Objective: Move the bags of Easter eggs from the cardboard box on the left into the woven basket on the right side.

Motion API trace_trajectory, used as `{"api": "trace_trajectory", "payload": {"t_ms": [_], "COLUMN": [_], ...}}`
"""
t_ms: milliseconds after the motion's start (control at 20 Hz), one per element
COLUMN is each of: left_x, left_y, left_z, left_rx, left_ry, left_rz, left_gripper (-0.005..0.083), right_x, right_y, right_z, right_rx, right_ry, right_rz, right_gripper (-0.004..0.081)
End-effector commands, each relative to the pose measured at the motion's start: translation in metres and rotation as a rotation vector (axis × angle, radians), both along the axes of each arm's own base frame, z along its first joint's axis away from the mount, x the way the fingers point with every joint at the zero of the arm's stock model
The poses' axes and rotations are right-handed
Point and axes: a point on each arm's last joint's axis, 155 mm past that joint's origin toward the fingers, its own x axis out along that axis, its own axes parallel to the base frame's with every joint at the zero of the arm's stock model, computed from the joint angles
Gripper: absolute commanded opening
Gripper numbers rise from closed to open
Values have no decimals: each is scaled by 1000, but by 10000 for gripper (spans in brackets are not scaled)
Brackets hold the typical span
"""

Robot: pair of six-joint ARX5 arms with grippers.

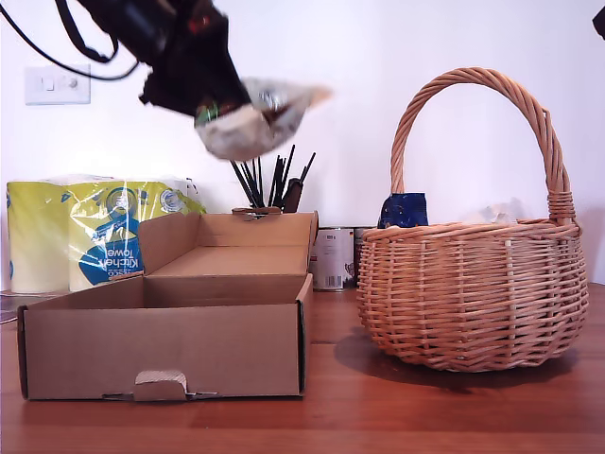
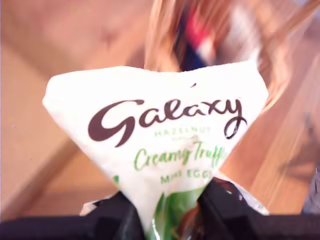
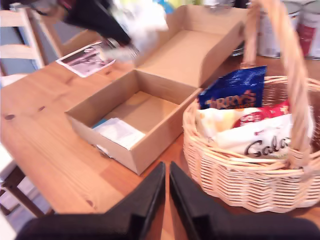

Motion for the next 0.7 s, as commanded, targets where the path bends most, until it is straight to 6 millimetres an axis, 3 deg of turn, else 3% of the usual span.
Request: {"api": "trace_trajectory", "payload": {"t_ms": [0, 350, 500, 650], "left_x": [-9, -39, -47, -43], "left_y": [0, -6, -23, -48], "left_z": [-23, -19, -13, 0], "left_rx": [-14, -221, -288, -336], "left_ry": [45, -118, -202, -305], "left_rz": [0, 33, 8, 2], "left_gripper": [75, 74, 74, 74], "right_x": [1, 3, 3, 3], "right_y": [0, -3, -3, -3], "right_z": [3, 2, 2, 3], "right_rx": [0, -5, -3, 2], "right_ry": [-13, -15, -14, -11], "right_rz": [-4, -18, -18, -20], "right_gripper": [-12, -12, -12, -12]}}
